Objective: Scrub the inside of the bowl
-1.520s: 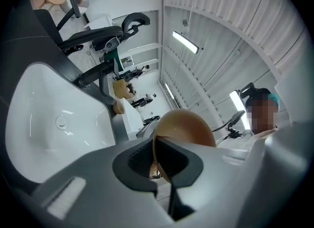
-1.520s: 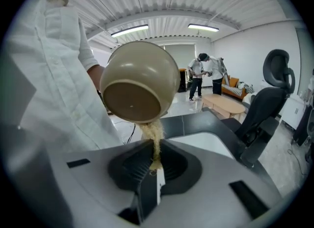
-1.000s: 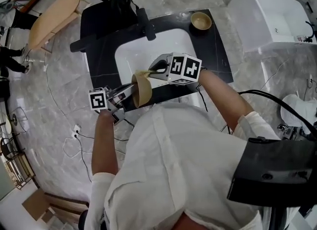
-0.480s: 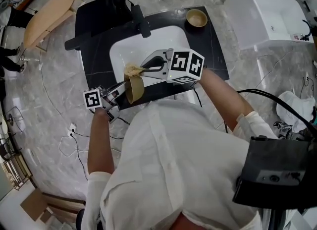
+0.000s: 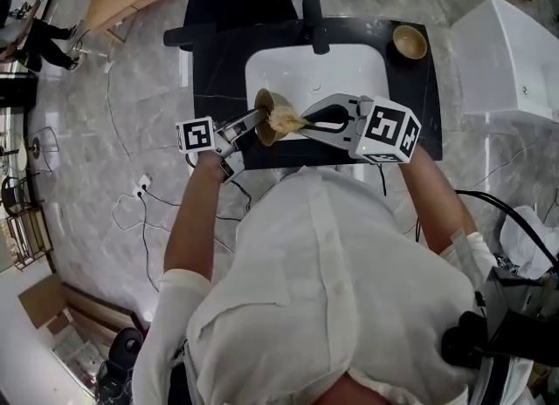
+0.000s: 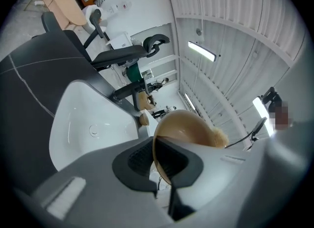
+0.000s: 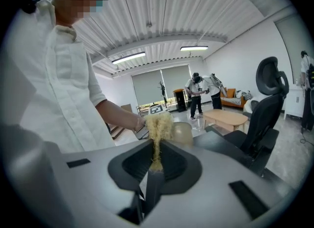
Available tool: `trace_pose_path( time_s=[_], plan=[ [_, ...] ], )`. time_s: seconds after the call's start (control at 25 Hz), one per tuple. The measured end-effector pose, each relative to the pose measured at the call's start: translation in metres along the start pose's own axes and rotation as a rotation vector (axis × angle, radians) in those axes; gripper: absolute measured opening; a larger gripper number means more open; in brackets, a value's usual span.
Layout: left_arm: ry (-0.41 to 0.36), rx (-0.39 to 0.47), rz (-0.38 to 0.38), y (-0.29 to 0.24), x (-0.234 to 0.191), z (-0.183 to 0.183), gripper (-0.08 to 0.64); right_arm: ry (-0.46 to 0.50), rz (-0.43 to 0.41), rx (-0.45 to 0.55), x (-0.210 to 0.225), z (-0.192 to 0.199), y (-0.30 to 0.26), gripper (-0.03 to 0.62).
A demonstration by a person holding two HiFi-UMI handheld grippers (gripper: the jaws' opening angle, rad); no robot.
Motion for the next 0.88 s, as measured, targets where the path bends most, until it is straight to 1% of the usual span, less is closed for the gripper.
trace_pose_path(
  time_s=[0.08, 0.16, 0.28, 0.36, 0.44, 0.6, 0.72, 0.88],
  plan=[
    [0.008, 0.015, -0.016, 0.003, -0.004, -0.007, 0.011, -0.004, -0.012, -0.014, -0.003, 0.008, -0.007, 0.034],
    [-0.005, 0.027, -0.041, 0.006, -0.009, -0.016, 0.011, -0.004, -0.015, -0.047, -0.005, 0.02, -0.015, 0.034],
    [0.009, 0.088, -0.101, 0.017, -0.02, -0.029, 0.012, -0.024, 0.013, -0.116, -0.003, 0.042, -0.024, 0.034],
    [-0.017, 0.119, -0.196, 0.032, -0.035, -0.045, 0.012, -0.043, 0.062, -0.182, 0.003, 0.059, -0.027, 0.034],
    [-0.06, 0.122, -0.302, 0.048, -0.052, -0.063, 0.012, -0.072, 0.119, -0.223, 0.01, 0.071, -0.027, 0.034],
    [-0.096, 0.105, -0.459, 0.073, -0.082, -0.093, 0.012, -0.142, 0.24, -0.224, 0.018, 0.081, -0.026, 0.034],
    [-0.132, 0.089, -0.554, 0.085, -0.105, -0.116, 0.012, -0.19, 0.314, -0.218, 0.024, 0.087, -0.028, 0.034],
    [-0.176, 0.042, -0.64, 0.086, -0.136, -0.143, 0.014, -0.24, 0.377, -0.231, 0.023, 0.098, -0.031, 0.034]
  ],
)
Point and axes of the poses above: the fingertips, and each gripper's own axes: y backward along the fingers, x to its right, z out of its underside, the point moved 3 cm from there along y, backward along the fingers, and after that the axes turned 2 degrees about -y, right-handed, at the moved point
